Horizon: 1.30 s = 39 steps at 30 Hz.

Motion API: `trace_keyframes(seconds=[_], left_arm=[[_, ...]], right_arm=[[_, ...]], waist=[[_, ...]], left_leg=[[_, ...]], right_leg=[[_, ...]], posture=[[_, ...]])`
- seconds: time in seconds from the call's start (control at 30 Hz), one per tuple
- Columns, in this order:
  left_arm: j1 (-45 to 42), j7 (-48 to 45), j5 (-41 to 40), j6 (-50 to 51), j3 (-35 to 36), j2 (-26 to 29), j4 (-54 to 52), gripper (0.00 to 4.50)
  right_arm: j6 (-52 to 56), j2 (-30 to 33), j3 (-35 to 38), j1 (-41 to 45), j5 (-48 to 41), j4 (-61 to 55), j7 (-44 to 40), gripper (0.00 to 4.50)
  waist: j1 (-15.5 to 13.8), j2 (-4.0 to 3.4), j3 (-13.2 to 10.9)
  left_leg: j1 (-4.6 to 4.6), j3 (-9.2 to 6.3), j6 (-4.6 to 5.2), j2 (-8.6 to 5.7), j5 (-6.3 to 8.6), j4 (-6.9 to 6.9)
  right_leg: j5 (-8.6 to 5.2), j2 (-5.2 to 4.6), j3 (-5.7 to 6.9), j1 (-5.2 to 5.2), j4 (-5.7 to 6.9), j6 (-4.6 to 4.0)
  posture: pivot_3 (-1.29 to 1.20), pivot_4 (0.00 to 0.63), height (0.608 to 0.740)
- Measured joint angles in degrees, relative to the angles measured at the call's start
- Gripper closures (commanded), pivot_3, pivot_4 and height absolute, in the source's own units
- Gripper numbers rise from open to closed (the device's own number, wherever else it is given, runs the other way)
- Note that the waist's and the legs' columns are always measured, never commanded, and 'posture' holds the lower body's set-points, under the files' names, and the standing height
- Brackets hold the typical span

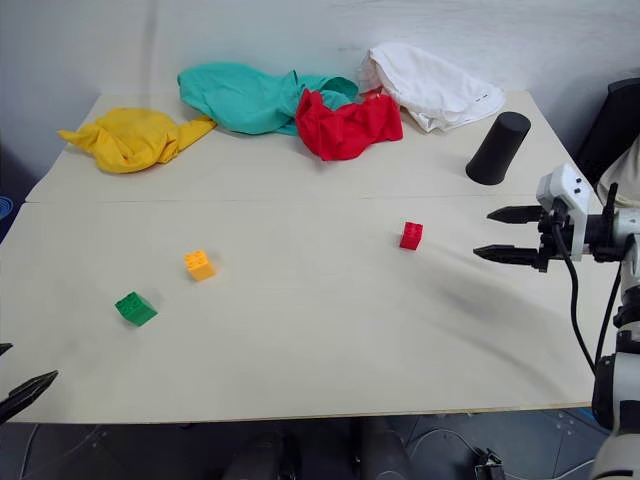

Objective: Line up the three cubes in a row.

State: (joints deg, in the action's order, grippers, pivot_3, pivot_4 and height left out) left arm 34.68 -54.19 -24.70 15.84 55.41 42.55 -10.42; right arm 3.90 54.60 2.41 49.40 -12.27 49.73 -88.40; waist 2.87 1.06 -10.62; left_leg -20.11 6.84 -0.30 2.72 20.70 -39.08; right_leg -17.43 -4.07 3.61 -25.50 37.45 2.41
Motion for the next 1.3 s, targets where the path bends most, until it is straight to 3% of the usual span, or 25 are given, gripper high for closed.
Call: trace_keyframes(seconds=[0.73, 1.07, 1.2, 1.3], left_arm=[[-4.0, 3.2, -1.7, 4.0, -0.7, 1.0, -1.0, 0.06], [-17.4, 0.4, -13.0, 15.6, -10.0, 10.9, -13.3, 0.06], [-31.5, -1.5, -19.9, 20.4, -21.6, 17.6, -17.8, 0.06], [-40.5, -2.2, -23.3, 21.7, -27.7, 19.2, -20.2, 0.06]], right_arm=[[-2.8, -1.8, 0.1, -0.2, 1.5, -1.3, 2.1, 0.0], [-2.7, -7.7, -5.7, 10.0, 5.4, -0.4, 1.1, 0.0], [-4.8, -13.1, -8.8, 16.3, 9.7, 7.6, 3.0, 0.0], [-7.0, -16.3, -9.9, 18.6, 12.1, 12.1, 5.0, 0.0]], waist=[[0.3, -0.01, 0.0], [0.4, -0.04, 0.0], [0.4, -0.04, 0.0], [0.4, -0.05, 0.0]], left_leg=[[0.0, 0.0, -0.02, 0.0, -0.01, 0.0], [-0.01, -0.02, -0.1, -0.01, -0.08, -0.01], [-0.02, -0.02, -0.12, -0.06, -0.16, -0.04], [-0.05, -0.02, -0.15, -0.04, -0.19, -0.01]], right_leg=[[0.0, 0.0, 0.01, 0.0, 0.03, 0.0], [0.0, 0.0, 0.01, -0.01, 0.1, 0.0], [0.0, 0.01, -0.03, -0.01, 0.19, 0.0], [0.0, 0.1, -0.02, -0.01, 0.25, 0.0]], posture=[[0.0, 0.15, 0.74], [0.0, 0.15, 0.74], [0.0, 0.15, 0.74], [0.0, 0.15, 0.74]])
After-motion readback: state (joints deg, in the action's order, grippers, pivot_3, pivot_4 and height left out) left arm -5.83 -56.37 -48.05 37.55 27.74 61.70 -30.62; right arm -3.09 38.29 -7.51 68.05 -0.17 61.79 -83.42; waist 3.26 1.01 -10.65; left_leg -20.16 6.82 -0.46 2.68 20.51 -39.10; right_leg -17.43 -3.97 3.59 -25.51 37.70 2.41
